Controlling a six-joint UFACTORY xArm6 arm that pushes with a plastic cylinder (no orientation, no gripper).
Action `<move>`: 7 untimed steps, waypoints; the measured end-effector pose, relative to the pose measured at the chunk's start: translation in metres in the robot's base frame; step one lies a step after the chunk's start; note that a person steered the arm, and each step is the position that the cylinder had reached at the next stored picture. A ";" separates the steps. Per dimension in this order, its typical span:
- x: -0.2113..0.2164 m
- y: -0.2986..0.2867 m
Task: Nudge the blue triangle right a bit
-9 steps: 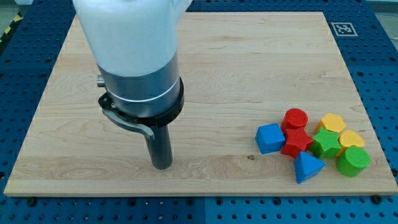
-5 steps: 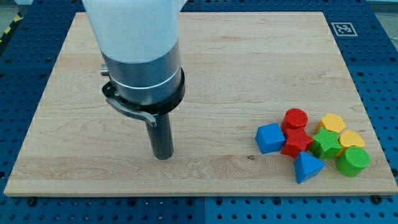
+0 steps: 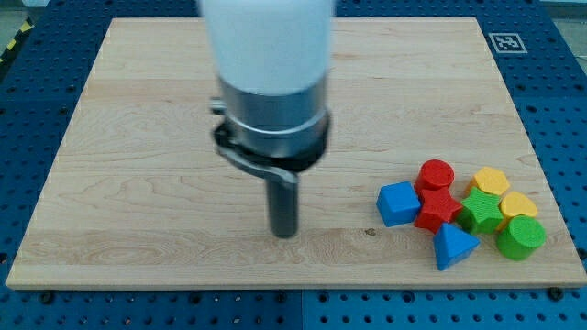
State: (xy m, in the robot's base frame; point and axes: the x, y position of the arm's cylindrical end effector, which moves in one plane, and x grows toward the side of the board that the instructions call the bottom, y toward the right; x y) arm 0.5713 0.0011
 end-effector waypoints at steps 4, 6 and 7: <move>0.047 0.089; 0.047 0.116; 0.047 0.158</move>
